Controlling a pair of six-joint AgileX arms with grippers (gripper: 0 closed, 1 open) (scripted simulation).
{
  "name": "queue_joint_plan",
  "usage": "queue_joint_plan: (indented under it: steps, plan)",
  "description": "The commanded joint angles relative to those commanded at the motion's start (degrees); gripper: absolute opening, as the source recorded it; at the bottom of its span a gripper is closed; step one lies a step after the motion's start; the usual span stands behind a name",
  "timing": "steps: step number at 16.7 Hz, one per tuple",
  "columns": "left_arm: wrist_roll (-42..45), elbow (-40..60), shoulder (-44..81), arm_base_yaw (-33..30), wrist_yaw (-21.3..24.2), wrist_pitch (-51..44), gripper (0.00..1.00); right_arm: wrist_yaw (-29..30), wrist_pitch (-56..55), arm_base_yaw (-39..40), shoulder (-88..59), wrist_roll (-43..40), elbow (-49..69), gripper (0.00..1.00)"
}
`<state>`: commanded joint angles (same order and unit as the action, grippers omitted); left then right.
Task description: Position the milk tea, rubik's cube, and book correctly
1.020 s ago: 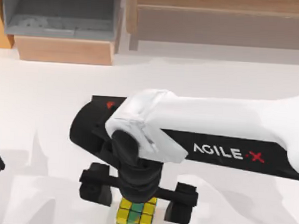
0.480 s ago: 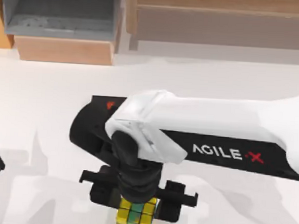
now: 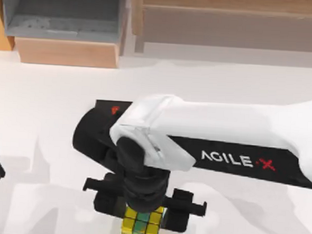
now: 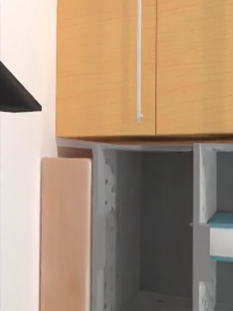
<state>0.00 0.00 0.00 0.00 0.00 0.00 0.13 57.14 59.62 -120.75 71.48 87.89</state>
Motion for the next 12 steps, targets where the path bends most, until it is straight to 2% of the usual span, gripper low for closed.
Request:
queue_joint_plan:
  steps: [7,12]
  plan:
    - [0.0,0.0,0.0,0.0,0.0,0.0,1.0,0.0,0.21,-0.14,0.21,0.1,0.13,0.0]
    - [0.0,0.0,0.0,0.0,0.0,0.0,1.0,0.01,4.62,-0.11,1.4,0.04,3.05,0.0]
